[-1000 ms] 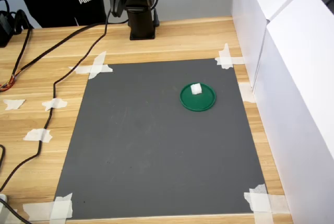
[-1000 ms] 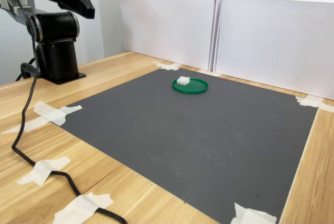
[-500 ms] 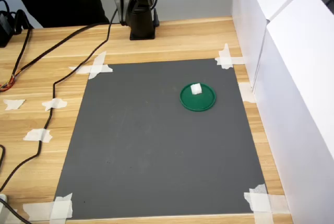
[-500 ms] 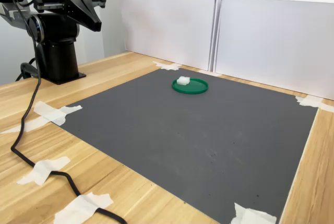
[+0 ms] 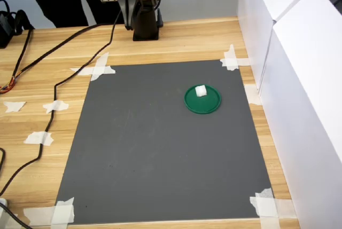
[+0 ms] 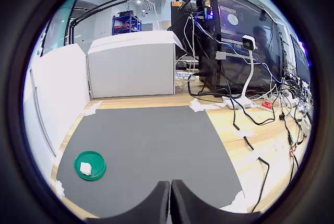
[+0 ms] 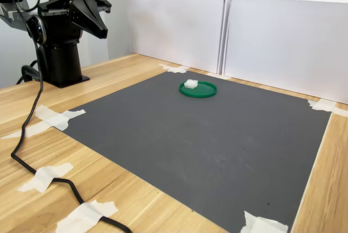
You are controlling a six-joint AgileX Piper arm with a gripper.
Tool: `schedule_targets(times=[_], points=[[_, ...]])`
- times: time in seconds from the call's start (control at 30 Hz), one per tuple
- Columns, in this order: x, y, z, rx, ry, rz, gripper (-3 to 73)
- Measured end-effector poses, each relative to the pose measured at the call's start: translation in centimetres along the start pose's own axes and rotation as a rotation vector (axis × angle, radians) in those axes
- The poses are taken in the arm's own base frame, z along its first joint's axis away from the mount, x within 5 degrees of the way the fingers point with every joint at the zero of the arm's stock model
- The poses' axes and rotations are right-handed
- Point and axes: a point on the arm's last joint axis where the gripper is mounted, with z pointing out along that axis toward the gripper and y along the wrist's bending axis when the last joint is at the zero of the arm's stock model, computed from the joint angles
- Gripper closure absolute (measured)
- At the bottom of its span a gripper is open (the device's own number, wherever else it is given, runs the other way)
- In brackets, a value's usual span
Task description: Grasp a white terminal and put it on the green lid.
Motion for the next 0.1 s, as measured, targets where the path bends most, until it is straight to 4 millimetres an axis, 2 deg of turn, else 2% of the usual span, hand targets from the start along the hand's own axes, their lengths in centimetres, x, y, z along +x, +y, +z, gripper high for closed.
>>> schedule_targets(times=[0.1], points=[[0.0, 0.0, 0.0, 0.0, 0.0, 0.001, 71.1]])
